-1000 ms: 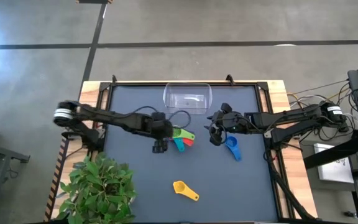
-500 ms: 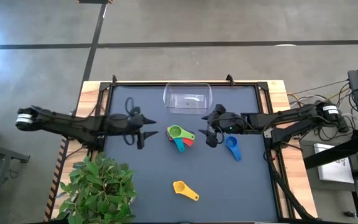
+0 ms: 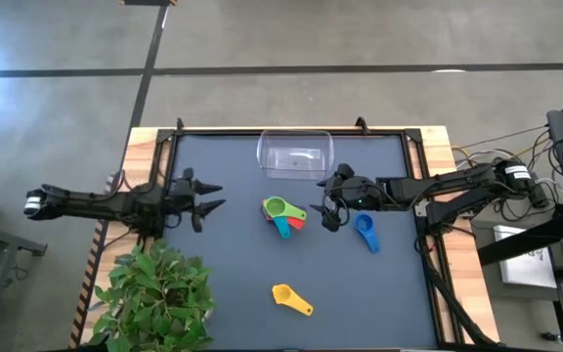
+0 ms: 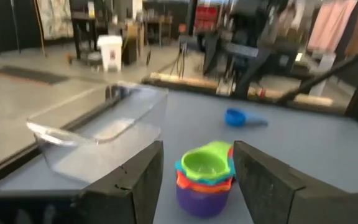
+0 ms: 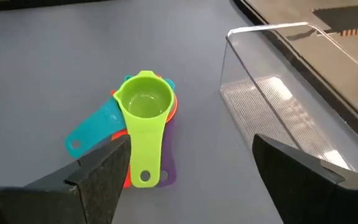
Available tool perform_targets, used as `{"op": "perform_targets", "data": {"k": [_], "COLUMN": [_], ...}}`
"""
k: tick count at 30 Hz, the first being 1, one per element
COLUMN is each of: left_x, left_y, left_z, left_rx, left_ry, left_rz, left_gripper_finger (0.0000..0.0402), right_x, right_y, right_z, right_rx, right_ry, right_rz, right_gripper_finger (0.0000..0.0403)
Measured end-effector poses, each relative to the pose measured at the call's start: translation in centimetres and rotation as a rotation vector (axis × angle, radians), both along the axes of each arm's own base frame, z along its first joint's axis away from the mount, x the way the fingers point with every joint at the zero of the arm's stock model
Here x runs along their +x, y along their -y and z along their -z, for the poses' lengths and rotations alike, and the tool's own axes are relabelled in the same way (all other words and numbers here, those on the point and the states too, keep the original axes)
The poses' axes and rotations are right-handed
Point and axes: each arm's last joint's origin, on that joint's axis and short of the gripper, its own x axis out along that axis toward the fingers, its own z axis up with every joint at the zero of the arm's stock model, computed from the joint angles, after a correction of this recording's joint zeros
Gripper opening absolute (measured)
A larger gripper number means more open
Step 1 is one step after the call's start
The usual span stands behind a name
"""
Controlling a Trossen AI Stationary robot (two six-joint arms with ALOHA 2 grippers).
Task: Nest measuring cups in basket
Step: Move the nested measuring cups to the center of the table
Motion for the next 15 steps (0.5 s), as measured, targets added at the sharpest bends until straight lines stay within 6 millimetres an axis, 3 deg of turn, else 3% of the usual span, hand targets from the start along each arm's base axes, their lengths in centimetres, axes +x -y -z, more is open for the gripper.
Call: {"op": "perform_targets", "data": {"k": [8,15], "left_x": [-1.2,-1.6], "left_y": [0.0,0.0], "left_z": [1.2,2.8], "left_rx": [0.026,0.038], "left_ry": [0.096,0.003], "left_rz": [0.002,0.000], "left_gripper_finger": [0.0169,0.0168], "right_x": [1.1,2.8], "right_y": [0.0,-0.3], "right_z": [1.9,3.1], "right_rx": [0.016,0.104], "right_ry": [-0.071,-0.099], "right_rz": [0.002,-0.032], "right_gripper_finger": [0.0320,0.0324]}}
